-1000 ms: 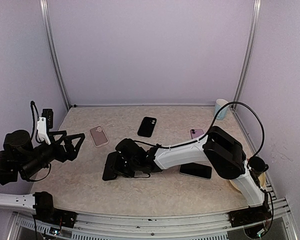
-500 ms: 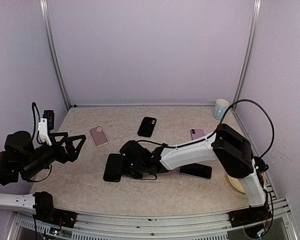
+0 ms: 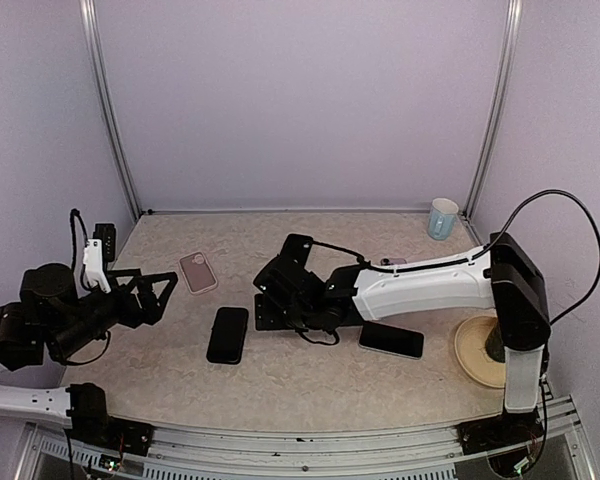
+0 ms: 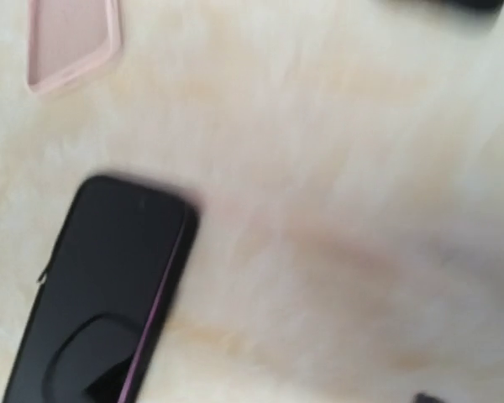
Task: Put the phone into the phone case
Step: Pick up the phone case from the corner of the board.
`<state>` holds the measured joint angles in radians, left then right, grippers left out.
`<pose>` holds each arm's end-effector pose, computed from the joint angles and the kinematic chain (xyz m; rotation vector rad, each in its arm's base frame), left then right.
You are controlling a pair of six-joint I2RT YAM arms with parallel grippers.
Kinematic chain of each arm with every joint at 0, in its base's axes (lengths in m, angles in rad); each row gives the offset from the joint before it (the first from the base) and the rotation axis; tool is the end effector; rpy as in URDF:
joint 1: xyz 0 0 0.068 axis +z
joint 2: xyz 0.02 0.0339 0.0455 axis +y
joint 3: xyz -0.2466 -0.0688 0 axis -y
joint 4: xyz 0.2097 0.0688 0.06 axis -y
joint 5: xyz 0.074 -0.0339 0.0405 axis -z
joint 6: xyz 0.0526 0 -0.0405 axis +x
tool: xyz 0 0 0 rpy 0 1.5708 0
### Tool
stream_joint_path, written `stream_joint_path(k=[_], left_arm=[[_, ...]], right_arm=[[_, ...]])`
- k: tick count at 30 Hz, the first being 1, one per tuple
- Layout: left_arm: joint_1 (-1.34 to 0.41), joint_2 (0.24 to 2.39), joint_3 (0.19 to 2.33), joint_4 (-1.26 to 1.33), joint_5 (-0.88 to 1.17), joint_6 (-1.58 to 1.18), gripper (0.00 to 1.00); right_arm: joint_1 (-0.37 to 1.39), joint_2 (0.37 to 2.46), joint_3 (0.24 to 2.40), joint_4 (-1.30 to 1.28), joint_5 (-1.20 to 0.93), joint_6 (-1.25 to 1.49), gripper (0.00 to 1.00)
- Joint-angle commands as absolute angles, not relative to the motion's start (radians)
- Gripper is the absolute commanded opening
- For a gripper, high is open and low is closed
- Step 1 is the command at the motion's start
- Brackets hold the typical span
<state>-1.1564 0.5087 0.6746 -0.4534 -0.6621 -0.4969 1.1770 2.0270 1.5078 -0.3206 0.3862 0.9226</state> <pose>0.0748 -0.0898 0.2947 0.1435 1.8266 -0.5622 0.1804 0.3825 0.1916 -0.1262 2.4007 0.5624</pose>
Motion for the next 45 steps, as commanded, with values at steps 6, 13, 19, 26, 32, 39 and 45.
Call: stream_joint_path(k=[6,13,19,26,32,39,45], left_arm=[[-1.177,0.597,0.615,-0.317,-0.72,-0.504,0.99],[-1.224,0.706,0.567,-0.122,-0.796,-0.409,0.99],[-1.218,0.804,0.58,-0.018,-0.791,-0.355,0.99],[-1.213,0.856,0.584,-0.012,-0.75,-0.389,0.99],[-1.189,0.859,0.584,-0.035,-0.766,-0.455,0.99],[-1.082,0.928,0.644,-0.095,-0.725,-0.503,0.99],[-0.815,1.053,0.715,-0.142,-0.547,-0.606,0.99]], right_arm=[[1.192,1.747,1.251,-0.287,0.647,0.493,1.0],[1.144,1.565,1.075,-0.244,0.486,0.152,1.0],[0.99,1.476,1.054,-0.377,0.24,0.034,1.0],[0.9,1.499,1.013,-0.401,0.149,-0.104,1.0],[0.876,1.519,0.942,-0.395,0.205,-0.099,1.0],[0.835,1.441,0.868,-0.374,0.19,-0.089,1.0],[0.831,1.436,0.879,-0.395,0.212,-0.074,1.0]])
